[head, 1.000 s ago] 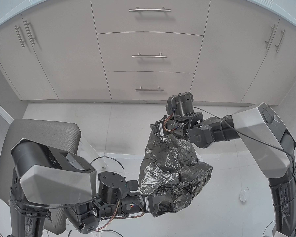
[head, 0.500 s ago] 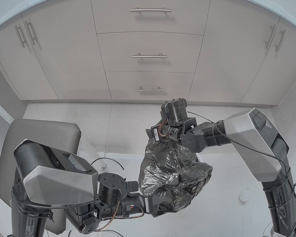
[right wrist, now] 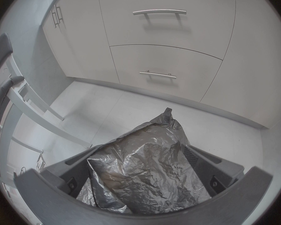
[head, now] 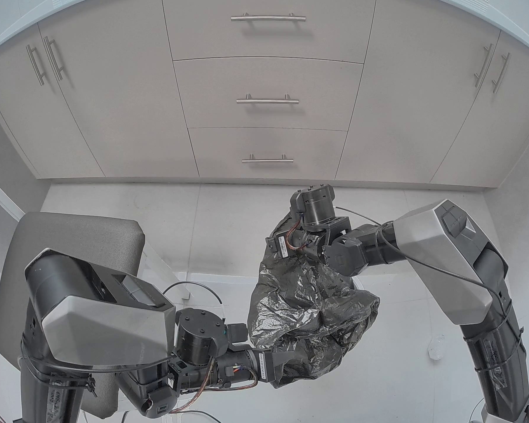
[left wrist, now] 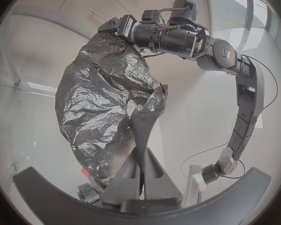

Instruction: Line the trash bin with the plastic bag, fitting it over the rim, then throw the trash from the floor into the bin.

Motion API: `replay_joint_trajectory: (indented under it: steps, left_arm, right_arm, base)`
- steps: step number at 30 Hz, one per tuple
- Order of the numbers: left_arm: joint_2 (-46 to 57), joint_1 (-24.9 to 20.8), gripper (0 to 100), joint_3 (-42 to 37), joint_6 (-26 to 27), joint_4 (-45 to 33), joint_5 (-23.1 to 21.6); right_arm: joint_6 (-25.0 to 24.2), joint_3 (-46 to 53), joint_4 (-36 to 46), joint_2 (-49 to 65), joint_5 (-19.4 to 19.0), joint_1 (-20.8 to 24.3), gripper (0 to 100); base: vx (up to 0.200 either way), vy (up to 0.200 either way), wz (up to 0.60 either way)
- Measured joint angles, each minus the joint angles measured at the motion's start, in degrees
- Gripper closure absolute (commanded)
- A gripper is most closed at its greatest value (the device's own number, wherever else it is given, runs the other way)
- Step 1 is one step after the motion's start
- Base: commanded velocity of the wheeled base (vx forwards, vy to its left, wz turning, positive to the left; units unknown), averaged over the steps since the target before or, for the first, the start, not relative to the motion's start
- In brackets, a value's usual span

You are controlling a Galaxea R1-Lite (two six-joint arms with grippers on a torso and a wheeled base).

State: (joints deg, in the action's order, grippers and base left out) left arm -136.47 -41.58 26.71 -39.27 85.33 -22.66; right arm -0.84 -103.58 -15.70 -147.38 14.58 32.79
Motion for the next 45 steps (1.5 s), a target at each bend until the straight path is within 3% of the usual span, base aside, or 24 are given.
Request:
replay_joint_trajectory:
  steps: [9,10,22,34,45]
  left_arm:
    - [0.0,0.0,100,0.0,0.12,0.0,-0.02]
    - [0.0,0.0,100,0.0,0.13,-0.02,0.0]
    - [0.0,0.0,100,0.0,0.34,0.0,-0.02]
    - [-0.1,0.0,100,0.0,0.43,0.0,0.0]
    - [-0.22,0.0,100,0.07,0.4,0.15,-0.02]
  right_arm:
    - [0.02,0.24,-0.02,-0.28,0.39,-0.2,0]
    - [0.02,0.3,-0.02,-0.28,0.41,-0.2,100]
    - [-0.17,2.15,-0.15,0.85,0.46,-0.35,100]
    - [-2.35,16.76,-0.61,8.41,-0.29,-0.22,100]
    - [-6.85,32.76,0.18,13.57,-7.36,0.2,100]
  base:
    - [0.0,0.0,0.0]
    - [0.0,0.0,0.0]
    - [0.0,0.0,0.0]
    - [0.0,0.0,0.0]
    - [0.0,0.0,0.0]
